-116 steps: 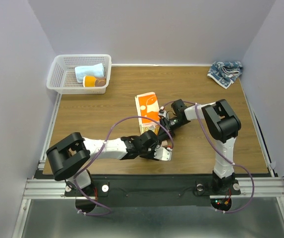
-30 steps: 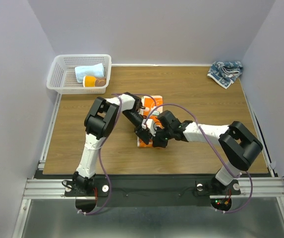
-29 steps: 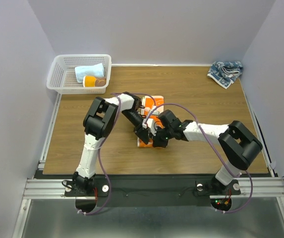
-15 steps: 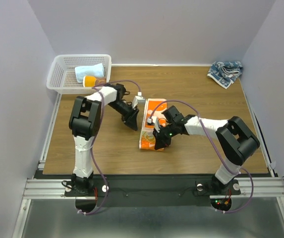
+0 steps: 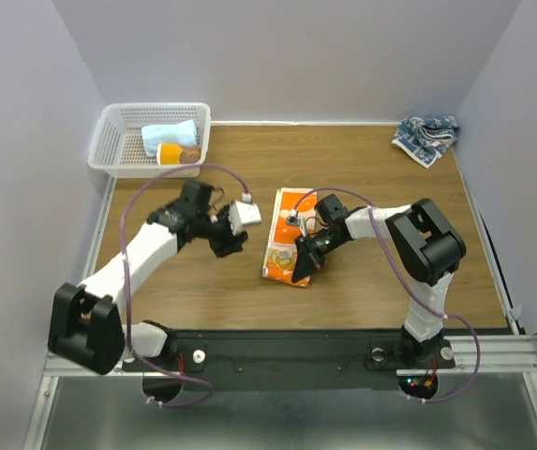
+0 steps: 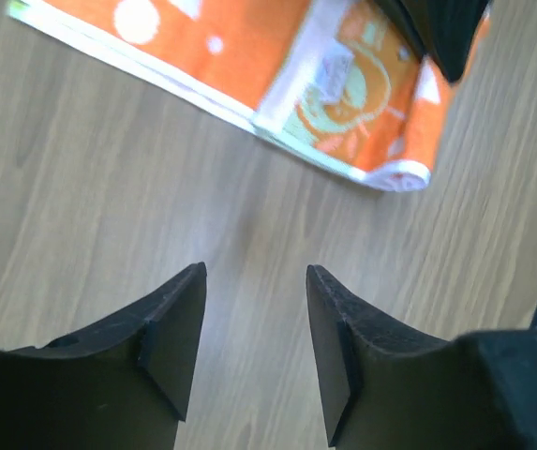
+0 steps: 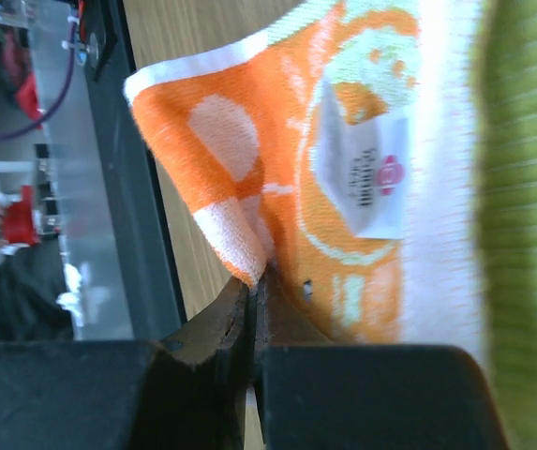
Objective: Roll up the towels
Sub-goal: Roll the towel
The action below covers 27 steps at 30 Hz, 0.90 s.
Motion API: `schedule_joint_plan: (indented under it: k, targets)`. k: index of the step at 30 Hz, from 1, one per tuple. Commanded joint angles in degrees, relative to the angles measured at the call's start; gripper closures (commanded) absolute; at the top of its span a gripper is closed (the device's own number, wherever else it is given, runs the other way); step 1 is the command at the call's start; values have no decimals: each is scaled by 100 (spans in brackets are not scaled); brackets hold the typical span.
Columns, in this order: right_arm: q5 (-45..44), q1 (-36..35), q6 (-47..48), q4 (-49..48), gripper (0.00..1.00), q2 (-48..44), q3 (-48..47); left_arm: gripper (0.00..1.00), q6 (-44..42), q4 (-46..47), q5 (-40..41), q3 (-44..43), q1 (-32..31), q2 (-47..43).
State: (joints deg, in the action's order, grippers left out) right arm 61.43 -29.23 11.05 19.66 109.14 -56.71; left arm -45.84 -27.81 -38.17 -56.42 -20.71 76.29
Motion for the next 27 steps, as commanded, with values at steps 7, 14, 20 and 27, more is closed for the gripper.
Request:
schedule_joint_plan:
  k: [7, 14, 20, 27]
  targets:
    - [133, 67, -744, 415, 99, 801, -762, 30, -1180, 2990, 2821, 2643, -3057, -1855]
    - [273, 102, -789, 688, 99, 1170, -1052, 30, -1917, 4396, 3527, 3216, -4194, -1179]
    - [466, 120, -736, 846, 99, 1259, -1106, 31, -2631, 5408, 3773, 3752, -4363, -643]
    - [633, 120, -587, 1048, 99, 1294, -1088, 34, -2693, 6060, 4090, 3587, -4363, 288]
